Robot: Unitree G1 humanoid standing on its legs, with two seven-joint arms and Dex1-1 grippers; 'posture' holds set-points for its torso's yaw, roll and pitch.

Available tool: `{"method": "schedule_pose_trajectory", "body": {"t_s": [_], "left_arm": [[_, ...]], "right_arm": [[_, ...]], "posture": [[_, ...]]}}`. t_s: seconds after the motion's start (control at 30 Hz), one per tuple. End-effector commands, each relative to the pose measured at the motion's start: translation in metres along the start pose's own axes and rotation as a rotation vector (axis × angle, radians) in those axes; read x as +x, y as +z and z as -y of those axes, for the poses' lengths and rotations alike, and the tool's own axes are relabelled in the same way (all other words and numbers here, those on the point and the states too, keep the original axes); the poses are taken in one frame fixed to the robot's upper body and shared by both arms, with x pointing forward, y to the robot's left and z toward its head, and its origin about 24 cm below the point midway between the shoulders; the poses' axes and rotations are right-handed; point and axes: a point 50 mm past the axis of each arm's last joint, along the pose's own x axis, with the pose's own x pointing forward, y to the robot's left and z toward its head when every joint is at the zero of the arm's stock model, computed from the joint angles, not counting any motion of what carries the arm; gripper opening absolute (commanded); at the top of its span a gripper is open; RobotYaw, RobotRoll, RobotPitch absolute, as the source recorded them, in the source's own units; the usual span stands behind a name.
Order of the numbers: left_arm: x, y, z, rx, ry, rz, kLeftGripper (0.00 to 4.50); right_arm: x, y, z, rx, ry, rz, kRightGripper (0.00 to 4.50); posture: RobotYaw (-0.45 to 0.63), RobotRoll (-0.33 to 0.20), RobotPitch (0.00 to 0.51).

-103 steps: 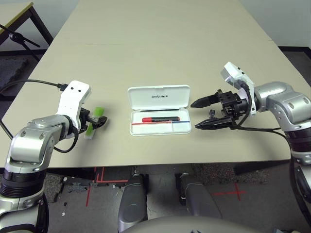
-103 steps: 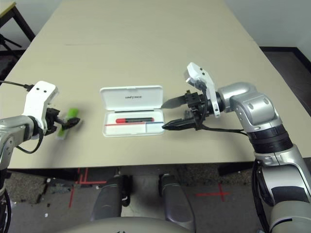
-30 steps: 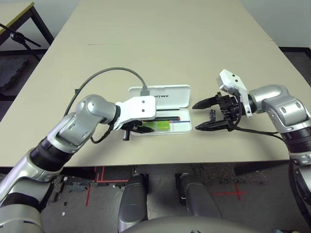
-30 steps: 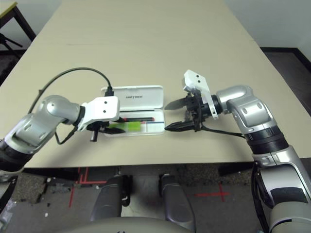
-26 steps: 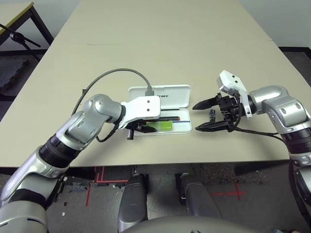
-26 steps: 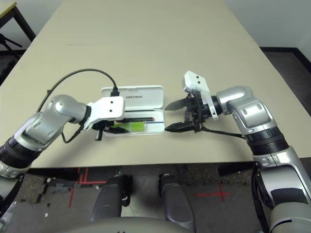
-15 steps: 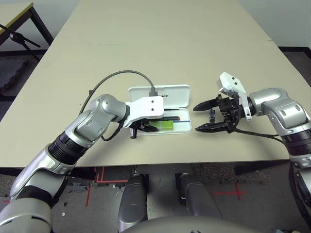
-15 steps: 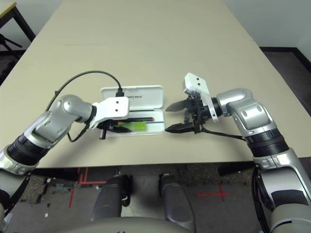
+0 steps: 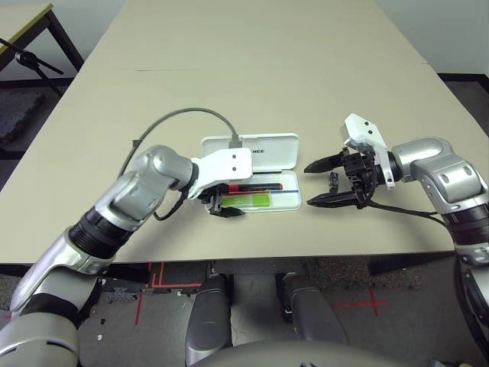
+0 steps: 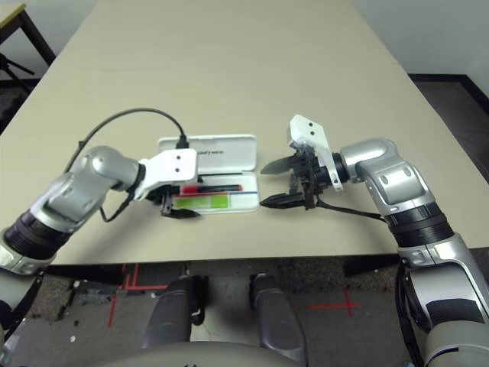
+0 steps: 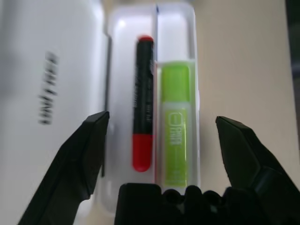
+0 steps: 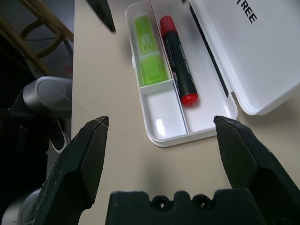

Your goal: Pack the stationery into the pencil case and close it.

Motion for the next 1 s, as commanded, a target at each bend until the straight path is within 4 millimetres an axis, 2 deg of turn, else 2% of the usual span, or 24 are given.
{"method": "schedule_pose_trajectory", "body": {"t_s": [0.03,0.23,0.43,0.57,0.73,0.83,1.0], "left_arm": [[-0.027,0.003,0.004,-0.005,0.014,0.05,4.49],[-0.065,0.001,0.014,-0.013,0.043,0.036,4.49],[-0.066,0.0,0.017,-0.028,0.059,0.054,4.49],[-0.06,-0.001,0.018,-0.035,0.06,0.061,4.49],[-0.055,-0.004,0.019,-0.044,0.061,0.06,4.49],[-0.053,-0.006,0.02,-0.05,0.06,0.06,4.49],[-0.05,-0.007,0.019,-0.052,0.056,0.062,4.49]], "right_arm": [[0.0,-0.003,-0.001,0.005,0.007,-0.014,4.5],[-0.003,-0.007,-0.003,0.018,0.012,-0.016,4.5],[-0.004,-0.004,-0.003,0.003,-0.03,0.025,4.5],[-0.008,0.007,0.003,0.104,-0.225,0.069,4.5],[-0.011,0.013,0.007,0.26,-0.519,0.018,4.5],[-0.007,0.017,0.003,0.388,-0.645,0.025,4.5],[0.002,0.012,-0.005,0.551,-0.831,-0.035,4.5]], "posture": [[0.02,0.0,0.138],[0.03,0.0,0.138],[0.04,0.0,0.143],[0.03,0.0,0.148],[0.02,0.0,0.154],[0.02,0.0,0.156],[-0.01,0.0,0.158]]}}
